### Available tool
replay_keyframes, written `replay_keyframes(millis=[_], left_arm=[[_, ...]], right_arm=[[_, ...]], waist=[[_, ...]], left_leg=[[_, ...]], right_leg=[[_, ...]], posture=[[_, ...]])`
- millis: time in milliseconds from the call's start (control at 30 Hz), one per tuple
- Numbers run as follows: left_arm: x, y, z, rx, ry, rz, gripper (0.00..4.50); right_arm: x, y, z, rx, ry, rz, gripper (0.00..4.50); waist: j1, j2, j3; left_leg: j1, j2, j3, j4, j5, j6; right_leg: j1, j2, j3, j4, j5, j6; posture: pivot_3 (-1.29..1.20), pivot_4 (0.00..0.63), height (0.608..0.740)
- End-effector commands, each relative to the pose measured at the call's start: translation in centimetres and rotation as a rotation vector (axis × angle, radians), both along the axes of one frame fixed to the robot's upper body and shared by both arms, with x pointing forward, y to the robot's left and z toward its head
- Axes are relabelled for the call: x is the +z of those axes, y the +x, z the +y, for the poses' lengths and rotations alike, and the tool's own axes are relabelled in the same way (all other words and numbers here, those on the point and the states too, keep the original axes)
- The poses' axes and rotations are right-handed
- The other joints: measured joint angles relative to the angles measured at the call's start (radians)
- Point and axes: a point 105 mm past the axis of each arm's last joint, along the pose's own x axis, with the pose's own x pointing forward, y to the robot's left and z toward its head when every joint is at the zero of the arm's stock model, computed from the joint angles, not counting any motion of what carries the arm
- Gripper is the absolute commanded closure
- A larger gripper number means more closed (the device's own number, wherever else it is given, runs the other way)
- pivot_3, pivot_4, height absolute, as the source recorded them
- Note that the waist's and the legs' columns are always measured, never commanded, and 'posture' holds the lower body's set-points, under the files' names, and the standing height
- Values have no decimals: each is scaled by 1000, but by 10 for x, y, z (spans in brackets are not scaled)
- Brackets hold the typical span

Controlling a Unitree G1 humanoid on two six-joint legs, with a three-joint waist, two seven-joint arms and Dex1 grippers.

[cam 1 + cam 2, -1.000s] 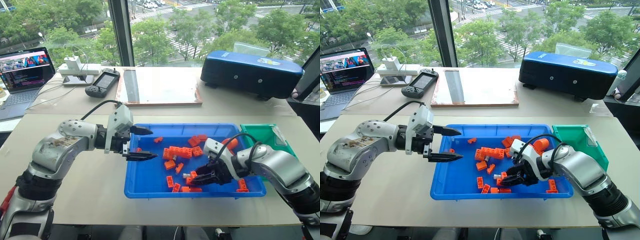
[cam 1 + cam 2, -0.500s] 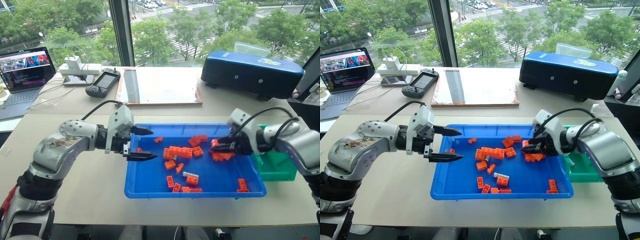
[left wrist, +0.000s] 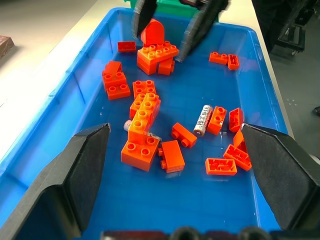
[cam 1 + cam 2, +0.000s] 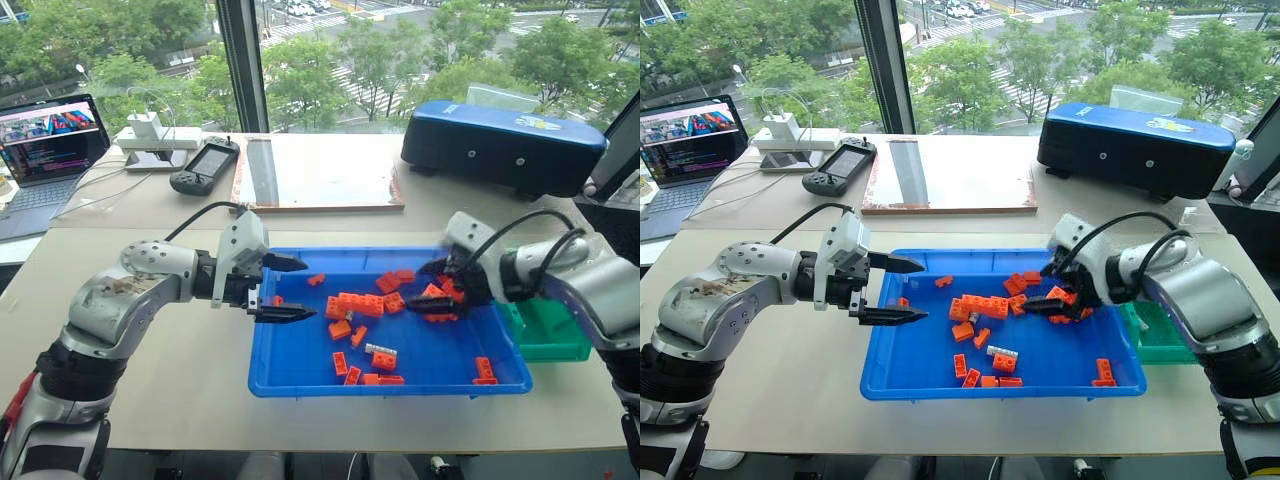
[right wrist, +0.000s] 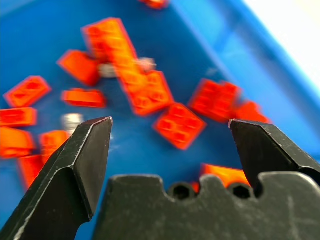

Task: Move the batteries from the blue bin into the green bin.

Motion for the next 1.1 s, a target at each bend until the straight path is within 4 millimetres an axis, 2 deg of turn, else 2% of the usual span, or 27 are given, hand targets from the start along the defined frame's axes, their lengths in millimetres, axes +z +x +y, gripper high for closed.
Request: replay_keyframes(millis=[33, 133, 267, 400, 433, 467, 600, 1100], left_arm=[[7, -1, -1, -12, -10, -43, 0], [6, -1, -1, -13, -10, -43, 0], [6, -1, -1, -13, -9, -43, 0], [6, -1, 0, -11, -7, -44, 0], [5, -1, 0, -10, -7, -44, 0], [5, -1, 0, -9, -6, -45, 0], [5, -1, 1, -8, -4, -44, 0], [5, -1, 0, -12, -5, -47, 0]], right_arm=[[-14, -13, 16, 45, -8, 39, 88], [-22, -11, 29, 31, 10, 47, 88], [-29, -7, 34, -1, -5, 57, 88], [-32, -14, 42, 9, -3, 90, 88], [-34, -17, 44, 13, -7, 100, 595], [-35, -18, 44, 13, -13, 105, 754], [-36, -19, 43, 7, -26, 110, 2136], [-50, -26, 51, 34, -83, 126, 2136]], waist=[[0, 0, 0], [-2, 0, 0], [-1, 0, 0], [-1, 0, 0], [-1, 0, 0], [-1, 0, 0], [-1, 0, 0], [-1, 0, 0]], left_leg=[[0, 0, 0, 0, 0, 0], [0, 0, 0, 0, 0, 0], [0, 0, 0, 0, 0, 0], [0, 0, 0, 0, 0, 0], [0, 0, 0, 0, 0, 0], [0, 0, 0, 0, 0, 0], [0, -1, 0, 0, 0, 0], [0, 0, 0, 0, 0, 0]], right_leg=[[0, 0, 0, 0, 0, 0], [0, 0, 0, 0, 0, 0], [-1, 0, 0, 1, 0, 0], [0, 0, 0, 1, 0, 0], [0, 0, 0, 0, 0, 0], [0, 0, 0, 0, 0, 0], [0, 0, 0, 1, 0, 0], [-1, 0, 0, 1, 0, 0]], posture=[[0, 150, 732], [0, 150, 732], [0, 150, 732], [0, 150, 732], [0, 150, 732], [0, 150, 732], [0, 150, 732], [0, 150, 732]])
